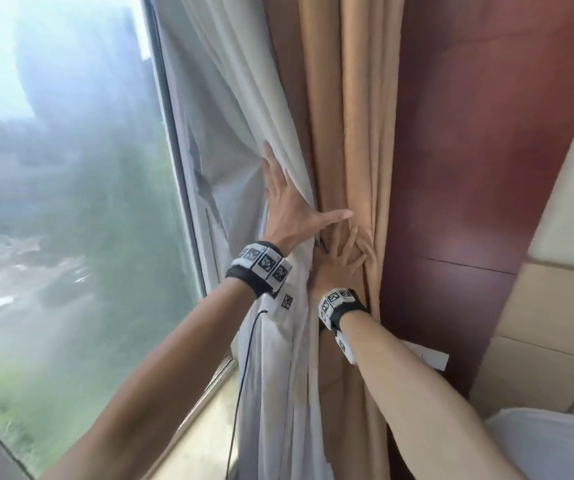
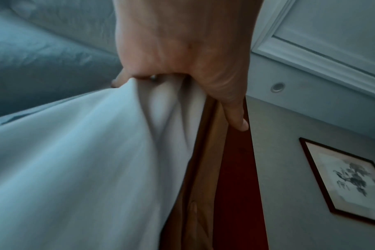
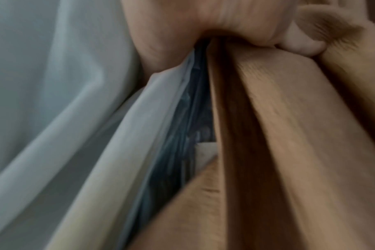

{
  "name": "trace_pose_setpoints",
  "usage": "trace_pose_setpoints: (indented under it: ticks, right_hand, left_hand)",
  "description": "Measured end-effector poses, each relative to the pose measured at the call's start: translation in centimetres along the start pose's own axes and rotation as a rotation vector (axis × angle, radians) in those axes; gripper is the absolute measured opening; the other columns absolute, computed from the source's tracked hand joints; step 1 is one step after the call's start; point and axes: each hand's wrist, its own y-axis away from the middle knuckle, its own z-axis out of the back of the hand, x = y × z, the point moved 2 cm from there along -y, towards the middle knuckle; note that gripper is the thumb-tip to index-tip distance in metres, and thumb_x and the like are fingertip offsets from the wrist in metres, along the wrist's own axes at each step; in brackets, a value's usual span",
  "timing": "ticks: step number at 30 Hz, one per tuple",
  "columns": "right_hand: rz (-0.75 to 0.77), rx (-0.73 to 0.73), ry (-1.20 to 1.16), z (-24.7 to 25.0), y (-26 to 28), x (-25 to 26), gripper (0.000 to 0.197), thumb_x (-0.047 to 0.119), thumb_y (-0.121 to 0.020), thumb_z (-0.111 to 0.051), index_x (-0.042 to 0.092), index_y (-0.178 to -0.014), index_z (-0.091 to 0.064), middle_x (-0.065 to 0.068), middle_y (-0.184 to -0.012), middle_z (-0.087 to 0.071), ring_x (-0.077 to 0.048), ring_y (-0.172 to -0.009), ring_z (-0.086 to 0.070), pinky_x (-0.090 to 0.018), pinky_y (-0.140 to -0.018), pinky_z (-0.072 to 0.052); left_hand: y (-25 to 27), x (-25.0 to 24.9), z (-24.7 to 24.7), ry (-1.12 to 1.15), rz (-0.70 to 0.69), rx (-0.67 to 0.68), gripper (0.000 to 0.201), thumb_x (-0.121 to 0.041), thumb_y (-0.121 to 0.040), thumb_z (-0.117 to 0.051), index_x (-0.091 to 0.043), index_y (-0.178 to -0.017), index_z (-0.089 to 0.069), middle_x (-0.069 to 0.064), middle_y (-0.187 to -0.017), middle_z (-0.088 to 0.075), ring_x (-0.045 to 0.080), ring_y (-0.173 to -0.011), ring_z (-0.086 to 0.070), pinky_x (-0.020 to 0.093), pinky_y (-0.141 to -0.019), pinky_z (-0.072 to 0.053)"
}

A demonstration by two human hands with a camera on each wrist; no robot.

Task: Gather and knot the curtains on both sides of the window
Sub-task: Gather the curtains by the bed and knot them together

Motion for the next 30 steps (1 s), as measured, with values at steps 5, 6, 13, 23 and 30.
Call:
trace_pose_setpoints:
  ticks: [5,6,13,23,30]
  right_hand:
    - [0.113,0.023,0.003,-0.5,-3.8,-5.9,0.115,0.051,-0.099,-0.051,0.042,-0.135,0.058,-0.004,-0.156,0.055,-0.048,-0.152,0.036,-0.084,-0.116,-0.009]
    - [0.135,0.012,0.012,-0.8,-4.7,-6.8,0.114,0.052,-0.098,-0.050,0.039,-0.141,0.054,-0.006,-0.161,0.050,-0.048,-0.152,0.035,-0.083,-0.116,-0.010]
    - [0.223,-0.029,-0.039,-4.9,-7.0,-16.9,0.080,0.068,-0.102,-0.031,0.045,-0.165,0.012,-0.007,-0.173,0.027,-0.036,-0.161,0.020,-0.077,-0.121,-0.014]
    - [-0.191,-0.221,-0.365,1.7,-16.4,-16.7,0.157,0.089,-0.055,-0.074,0.040,-0.158,0.033,-0.008,-0.164,0.045,-0.036,-0.160,0.022,-0.072,-0.124,-0.010]
    - [-0.101,-0.110,-0.335,-4.3,-22.7,-13.7,0.114,0.079,-0.066,-0.043,0.050,-0.159,0.016,-0.005,-0.165,0.045,-0.041,-0.160,0.022,-0.078,-0.117,-0.021]
  left_hand:
    - [-5.4,0.0,-6.7,0.025,-0.003,0.035,0.169,-0.076,-0.046,-0.090,-0.005,-0.163,0.010,0.012,-0.171,0.019,0.025,-0.158,0.020,0.034,-0.127,0.011]
    - [-6.6,0.5,-8.2,0.037,-0.006,0.041,0.170,-0.074,-0.046,-0.092,-0.005,-0.163,0.010,0.011,-0.171,0.019,0.020,-0.157,0.022,0.024,-0.126,0.013]
    - [-15.7,3.9,-16.7,0.080,0.052,0.219,0.143,-0.059,-0.053,-0.098,-0.011,-0.162,-0.017,0.003,-0.165,-0.031,0.018,-0.153,-0.031,0.036,-0.127,-0.027]
    - [-24.5,3.8,-26.2,-0.029,0.054,0.333,0.158,-0.068,-0.050,-0.093,-0.012,-0.164,-0.001,0.011,-0.172,-0.003,0.027,-0.160,-0.007,0.042,-0.130,-0.020]
    - [-23.8,4.0,-23.8,-0.076,0.042,0.367,0.111,-0.053,-0.076,-0.082,-0.003,-0.158,-0.027,0.015,-0.163,-0.029,0.030,-0.151,-0.031,0.042,-0.123,-0.034]
